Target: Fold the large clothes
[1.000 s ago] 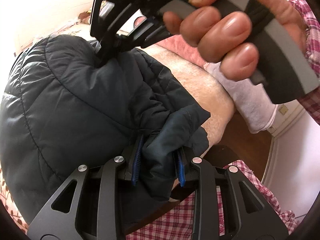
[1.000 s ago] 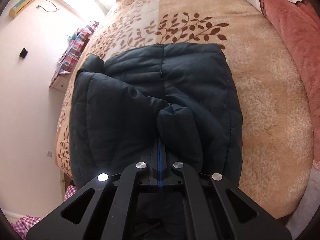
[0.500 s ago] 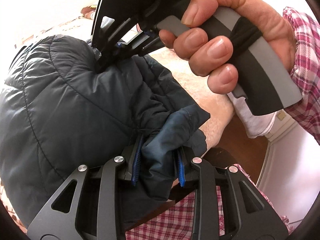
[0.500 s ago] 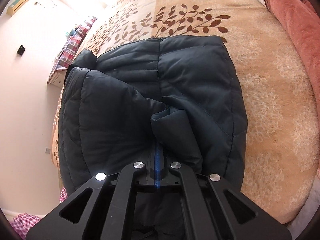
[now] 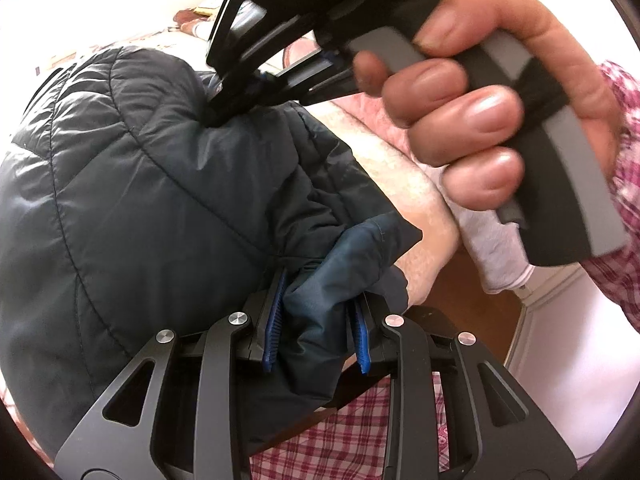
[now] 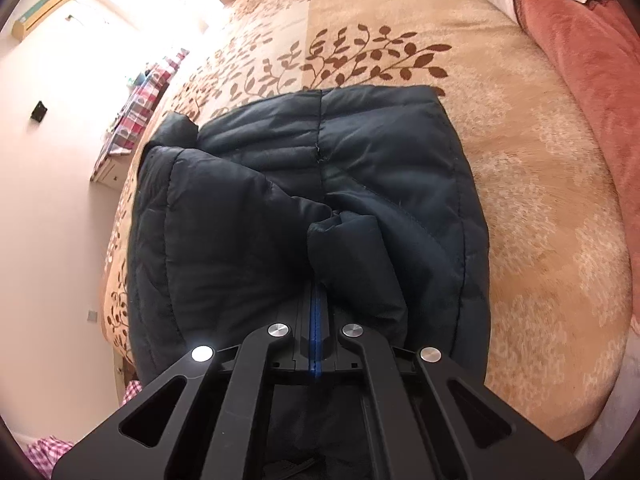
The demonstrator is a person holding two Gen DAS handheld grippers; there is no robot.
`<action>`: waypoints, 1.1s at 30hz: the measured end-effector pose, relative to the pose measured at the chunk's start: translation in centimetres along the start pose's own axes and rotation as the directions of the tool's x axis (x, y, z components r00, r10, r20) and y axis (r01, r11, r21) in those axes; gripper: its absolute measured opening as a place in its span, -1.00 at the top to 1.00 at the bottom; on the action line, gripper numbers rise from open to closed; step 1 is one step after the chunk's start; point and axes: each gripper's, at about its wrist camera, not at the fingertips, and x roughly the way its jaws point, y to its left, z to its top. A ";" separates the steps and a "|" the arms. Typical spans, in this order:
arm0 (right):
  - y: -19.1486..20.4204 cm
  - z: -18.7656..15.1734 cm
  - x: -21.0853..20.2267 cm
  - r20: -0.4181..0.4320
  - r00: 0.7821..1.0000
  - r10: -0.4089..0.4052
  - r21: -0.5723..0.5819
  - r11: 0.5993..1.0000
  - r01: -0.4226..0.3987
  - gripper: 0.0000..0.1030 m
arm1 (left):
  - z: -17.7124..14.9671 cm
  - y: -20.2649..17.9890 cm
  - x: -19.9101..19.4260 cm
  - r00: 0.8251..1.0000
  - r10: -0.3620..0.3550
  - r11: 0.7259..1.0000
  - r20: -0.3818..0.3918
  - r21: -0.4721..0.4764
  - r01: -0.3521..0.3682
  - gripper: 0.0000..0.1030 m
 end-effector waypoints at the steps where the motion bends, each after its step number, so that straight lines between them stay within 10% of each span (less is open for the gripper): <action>1: 0.3 -0.2 -0.5 0.015 1.000 0.006 -0.001 1.000 -0.006 0.99 | -0.1 0.0 0.0 1.000 0.000 1.000 0.001 -0.001 0.000 0.44; 12: 3.5 -6.5 -6.7 0.223 0.970 -0.100 -0.139 0.981 0.133 0.99 | 0.3 1.1 -1.2 1.000 -0.025 0.999 0.004 -0.045 0.025 0.43; 33: 1.4 -10.2 -7.0 0.199 0.975 -0.102 -0.078 0.990 0.120 0.98 | 0.0 1.1 -1.9 1.000 -0.013 0.998 0.010 -0.056 0.014 0.40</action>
